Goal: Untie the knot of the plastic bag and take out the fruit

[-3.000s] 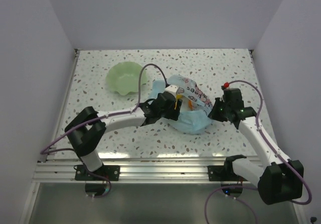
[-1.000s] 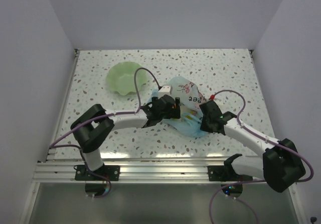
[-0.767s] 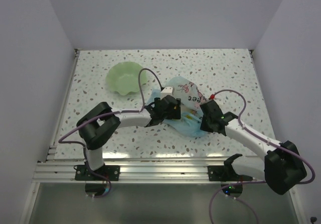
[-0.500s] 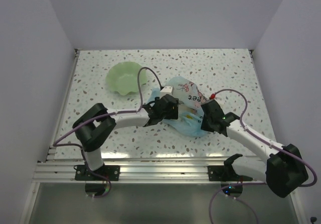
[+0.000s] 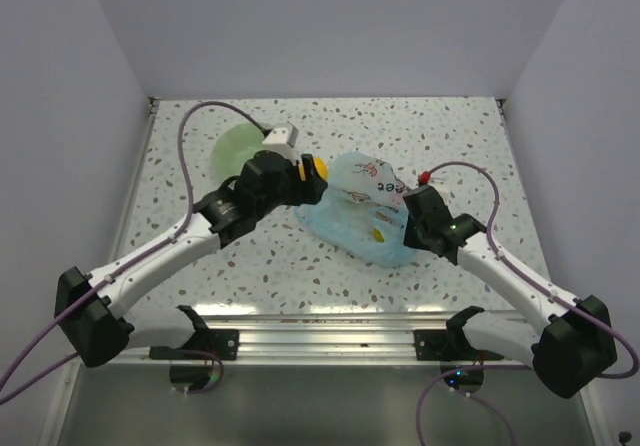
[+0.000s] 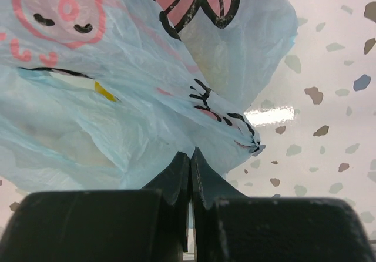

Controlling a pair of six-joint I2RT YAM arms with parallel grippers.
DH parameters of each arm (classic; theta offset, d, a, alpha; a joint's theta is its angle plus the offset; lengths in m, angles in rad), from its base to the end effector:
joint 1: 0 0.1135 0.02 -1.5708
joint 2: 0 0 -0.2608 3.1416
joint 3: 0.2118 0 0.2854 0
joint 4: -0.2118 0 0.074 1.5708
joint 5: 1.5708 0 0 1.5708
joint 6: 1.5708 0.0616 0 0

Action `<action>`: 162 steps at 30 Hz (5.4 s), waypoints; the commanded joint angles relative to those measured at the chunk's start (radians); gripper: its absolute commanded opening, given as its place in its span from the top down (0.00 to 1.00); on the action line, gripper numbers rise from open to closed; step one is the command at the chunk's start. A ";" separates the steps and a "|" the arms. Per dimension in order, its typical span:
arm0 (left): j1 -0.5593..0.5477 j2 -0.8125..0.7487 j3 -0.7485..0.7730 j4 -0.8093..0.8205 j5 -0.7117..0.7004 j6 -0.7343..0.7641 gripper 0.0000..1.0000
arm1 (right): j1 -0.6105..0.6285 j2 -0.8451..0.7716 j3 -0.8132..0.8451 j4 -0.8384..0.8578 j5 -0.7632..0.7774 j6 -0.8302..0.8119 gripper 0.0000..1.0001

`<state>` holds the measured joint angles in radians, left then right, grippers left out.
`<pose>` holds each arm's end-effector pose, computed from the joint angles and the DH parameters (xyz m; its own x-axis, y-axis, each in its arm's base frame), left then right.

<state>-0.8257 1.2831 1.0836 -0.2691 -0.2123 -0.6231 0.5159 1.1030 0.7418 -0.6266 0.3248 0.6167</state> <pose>0.2476 -0.2493 0.3065 -0.5936 -0.1978 -0.7801 0.3013 0.8442 -0.4434 0.2337 0.1099 0.1933 -0.7744 0.1909 -0.6032 0.1633 0.9814 0.1011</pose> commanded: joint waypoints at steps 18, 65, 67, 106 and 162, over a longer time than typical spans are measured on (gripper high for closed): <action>0.560 0.620 0.380 0.034 0.018 0.154 0.45 | -0.004 -0.032 0.094 0.035 -0.104 -0.183 1.00; -0.122 0.515 0.165 0.287 -0.274 0.100 0.27 | -0.004 -0.206 0.064 -0.048 -0.116 -0.150 1.00; -0.102 0.557 0.197 0.307 -0.272 0.091 0.28 | -0.002 -0.210 0.067 -0.045 -0.125 -0.153 1.00; 0.025 0.937 0.352 0.866 -0.257 0.281 0.49 | -0.004 -0.088 0.186 -0.055 -0.365 -0.169 1.00; 0.408 0.122 0.079 0.241 -0.162 0.250 1.00 | -0.016 -0.126 0.085 -0.041 -0.153 -0.224 1.00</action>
<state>-0.4820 1.3586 1.1362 -0.0334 -0.3317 -0.3607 0.5034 1.0000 0.8303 -0.6941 0.1921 0.4168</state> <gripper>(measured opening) 0.473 0.010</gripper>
